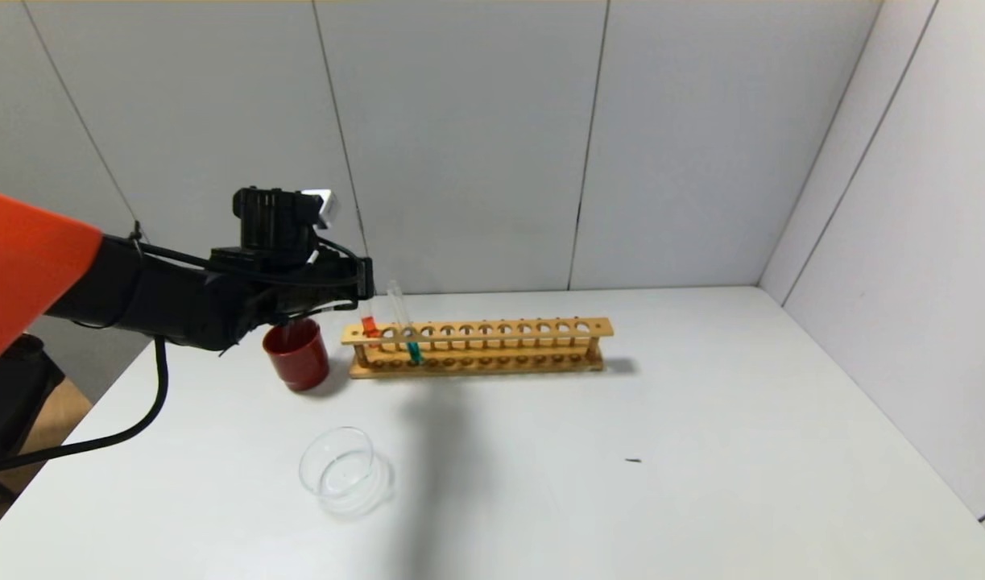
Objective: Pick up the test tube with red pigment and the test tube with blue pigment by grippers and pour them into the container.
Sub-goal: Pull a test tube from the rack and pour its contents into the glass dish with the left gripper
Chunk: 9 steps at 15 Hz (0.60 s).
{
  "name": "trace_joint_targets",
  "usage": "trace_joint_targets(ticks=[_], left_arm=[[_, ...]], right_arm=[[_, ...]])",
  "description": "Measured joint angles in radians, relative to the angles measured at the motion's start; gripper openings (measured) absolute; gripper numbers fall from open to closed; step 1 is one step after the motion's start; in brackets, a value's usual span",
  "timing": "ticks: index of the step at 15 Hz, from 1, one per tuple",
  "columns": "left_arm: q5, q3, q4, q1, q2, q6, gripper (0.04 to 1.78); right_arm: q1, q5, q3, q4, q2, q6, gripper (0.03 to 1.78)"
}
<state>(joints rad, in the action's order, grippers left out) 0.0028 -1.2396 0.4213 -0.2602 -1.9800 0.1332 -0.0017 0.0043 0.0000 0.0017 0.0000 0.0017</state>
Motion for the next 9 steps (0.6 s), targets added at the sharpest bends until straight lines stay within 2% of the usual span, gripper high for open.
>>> trace_joint_targets(ticks=[5,9], left_arm=[[-0.003,-0.079,-0.166,-0.001,0.194,-0.051,0.33],[-0.001,-0.048,-0.287,0.000,0.392,-0.133,0.33]], right_arm=[[0.000,0.000,0.000,0.000,0.000,0.000,1.75],[0.000,0.000,0.000,0.000,0.000,0.000,1.75]])
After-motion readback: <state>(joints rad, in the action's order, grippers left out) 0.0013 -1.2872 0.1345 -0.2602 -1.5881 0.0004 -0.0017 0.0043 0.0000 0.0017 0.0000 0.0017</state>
